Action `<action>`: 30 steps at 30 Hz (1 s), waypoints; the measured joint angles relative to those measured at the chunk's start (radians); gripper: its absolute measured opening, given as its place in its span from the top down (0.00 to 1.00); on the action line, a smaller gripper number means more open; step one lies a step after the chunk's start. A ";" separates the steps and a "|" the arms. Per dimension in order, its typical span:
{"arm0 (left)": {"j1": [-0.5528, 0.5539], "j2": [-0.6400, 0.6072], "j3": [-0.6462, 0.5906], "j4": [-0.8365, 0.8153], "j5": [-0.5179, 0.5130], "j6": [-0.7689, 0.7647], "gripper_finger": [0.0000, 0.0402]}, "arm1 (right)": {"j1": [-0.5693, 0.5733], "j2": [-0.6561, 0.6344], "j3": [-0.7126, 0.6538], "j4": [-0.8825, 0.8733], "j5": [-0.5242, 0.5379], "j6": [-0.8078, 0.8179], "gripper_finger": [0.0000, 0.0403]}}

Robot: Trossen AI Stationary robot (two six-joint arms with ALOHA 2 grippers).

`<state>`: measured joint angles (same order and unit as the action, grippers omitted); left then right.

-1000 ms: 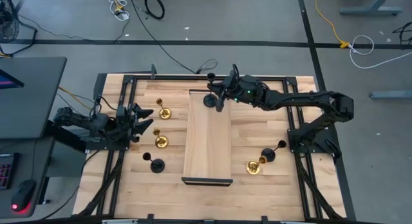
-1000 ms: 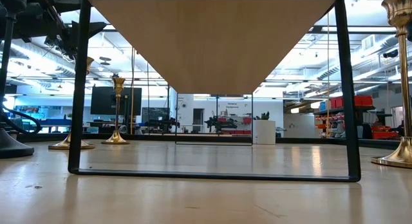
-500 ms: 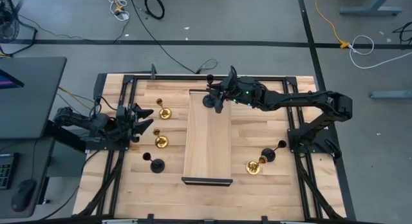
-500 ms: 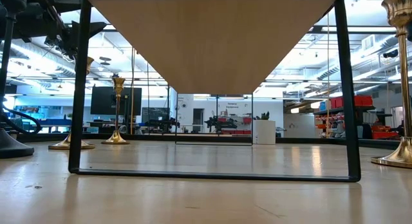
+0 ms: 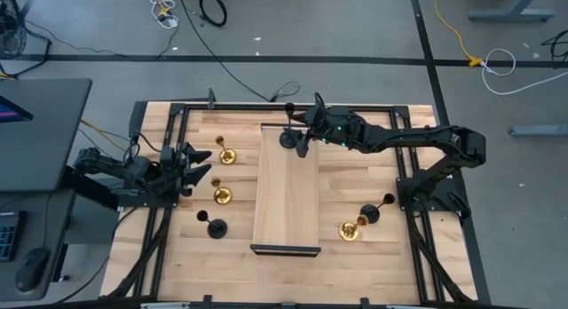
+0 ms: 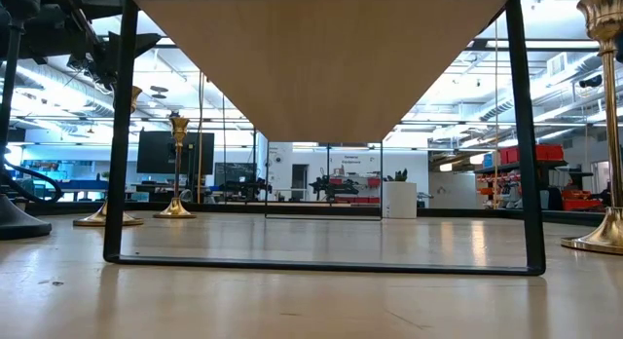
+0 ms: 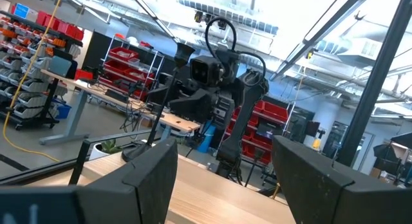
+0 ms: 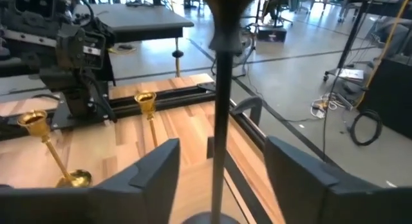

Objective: Pick & Place candle stick holders
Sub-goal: Align the middle right black candle holder with the black candle holder on the shelf

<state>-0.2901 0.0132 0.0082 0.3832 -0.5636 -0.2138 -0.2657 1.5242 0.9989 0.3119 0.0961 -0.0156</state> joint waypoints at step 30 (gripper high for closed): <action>0.000 0.000 0.000 0.000 0.003 -0.003 0.37 | 0.190 -0.464 0.000 -0.860 -0.140 -0.109 0.26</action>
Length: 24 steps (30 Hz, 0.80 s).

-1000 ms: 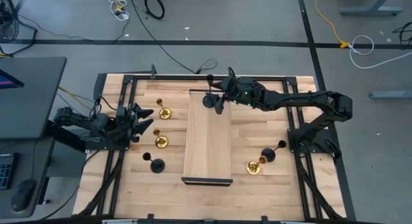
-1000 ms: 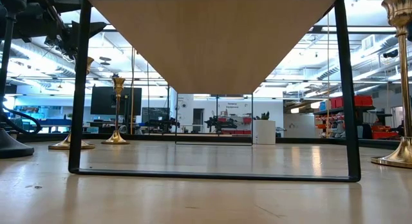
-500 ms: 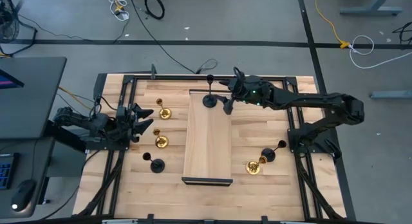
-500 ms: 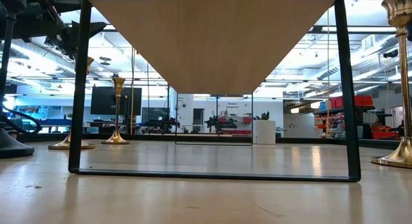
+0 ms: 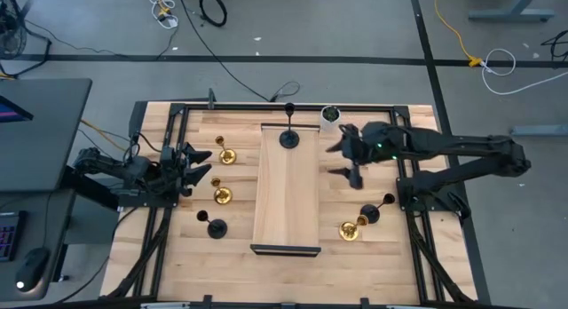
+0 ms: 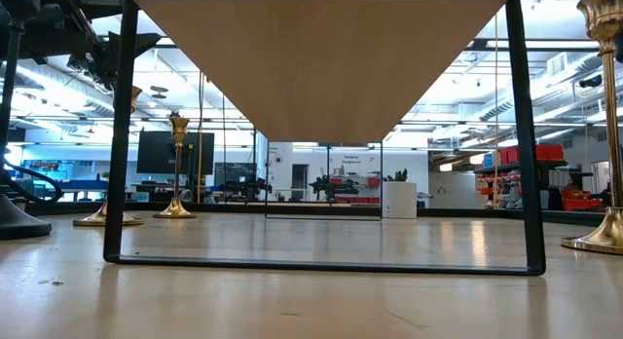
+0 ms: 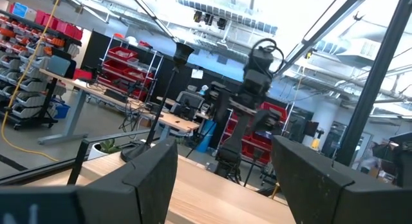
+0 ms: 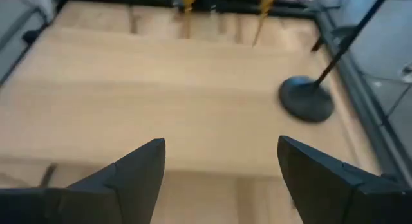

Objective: Pick & Place candle stick holders
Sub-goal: Align the middle right black candle holder with the black candle holder on the shelf

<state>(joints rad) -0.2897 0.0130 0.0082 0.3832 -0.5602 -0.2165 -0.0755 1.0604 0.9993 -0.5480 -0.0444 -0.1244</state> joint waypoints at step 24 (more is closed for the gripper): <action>0.000 0.000 0.000 -0.012 -0.001 0.001 0.37 | 0.154 -0.443 -0.175 -0.301 0.027 0.328 0.26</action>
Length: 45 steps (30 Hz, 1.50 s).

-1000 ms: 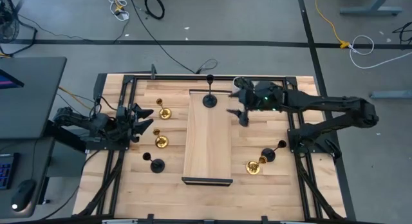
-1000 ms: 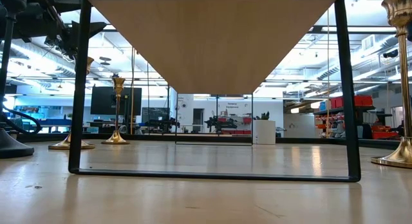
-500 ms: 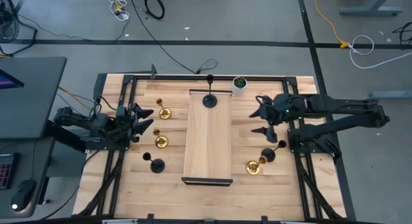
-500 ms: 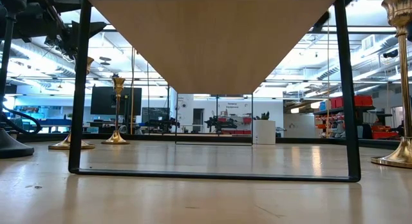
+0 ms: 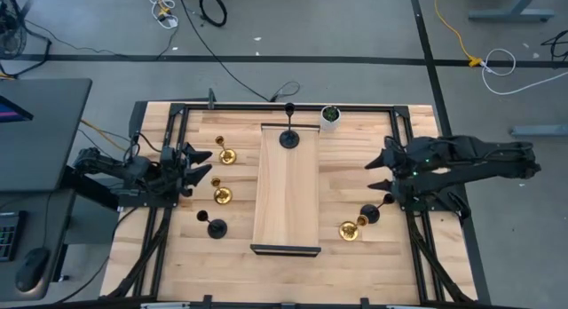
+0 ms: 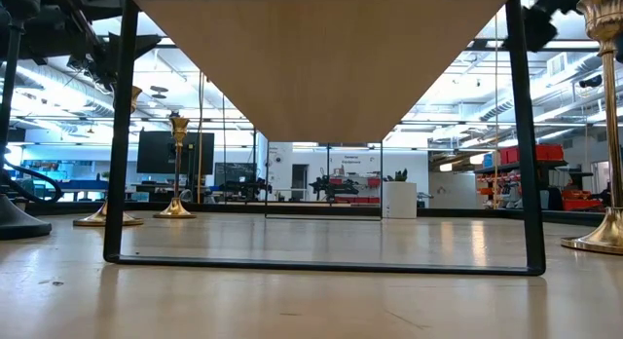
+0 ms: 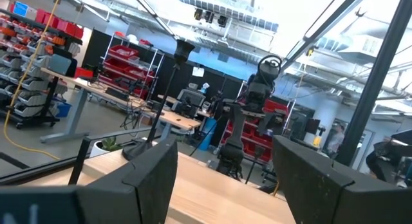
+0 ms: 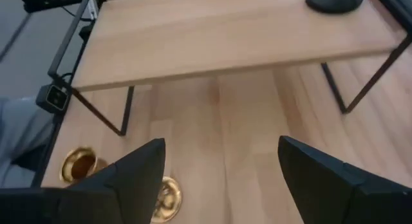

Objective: Pick & Place candle stick holders
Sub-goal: Align the middle right black candle holder with the black candle holder on the shelf

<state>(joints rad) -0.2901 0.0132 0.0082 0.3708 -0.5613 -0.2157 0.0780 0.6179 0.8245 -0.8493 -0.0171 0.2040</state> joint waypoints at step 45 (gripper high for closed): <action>0.000 0.000 0.000 -0.012 -0.116 0.002 0.37 | 0.018 -0.287 -0.148 -0.193 -0.237 0.133 0.26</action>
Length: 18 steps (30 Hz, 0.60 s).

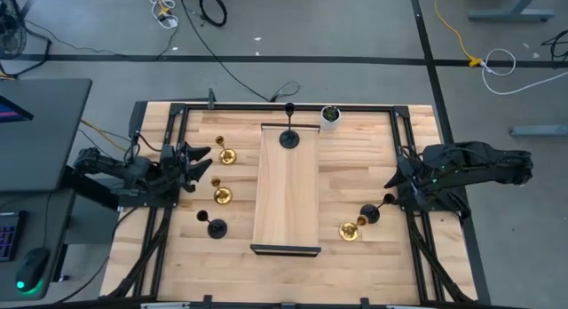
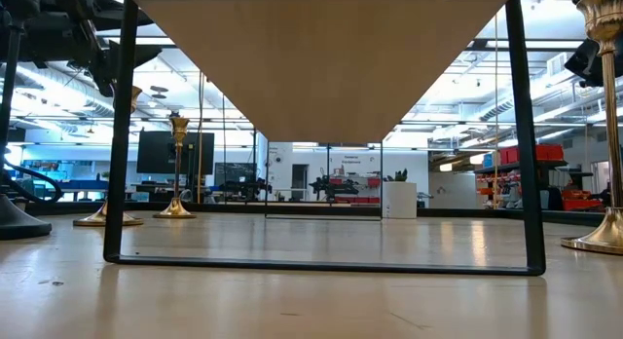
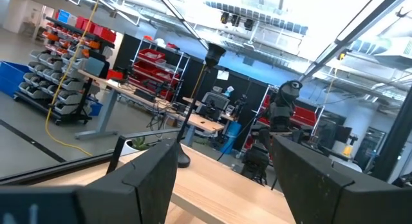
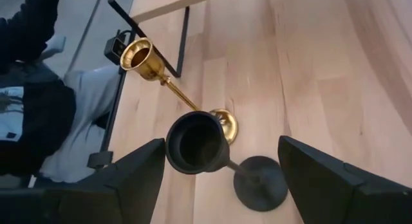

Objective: Pick & Place candle stick holders
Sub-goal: Align the middle right black candle holder with the black candle holder on the shelf

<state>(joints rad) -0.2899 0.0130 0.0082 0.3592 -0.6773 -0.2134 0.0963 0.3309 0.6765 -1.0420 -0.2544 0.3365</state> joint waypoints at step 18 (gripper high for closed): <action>0.000 0.000 0.000 0.000 -0.002 0.000 0.37 | 0.000 0.000 -0.181 0.087 -0.139 0.089 0.26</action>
<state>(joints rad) -0.2900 0.0131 0.0082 0.3592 -0.6796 -0.2134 0.0959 0.3309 0.4955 -0.9553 -0.3933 0.4255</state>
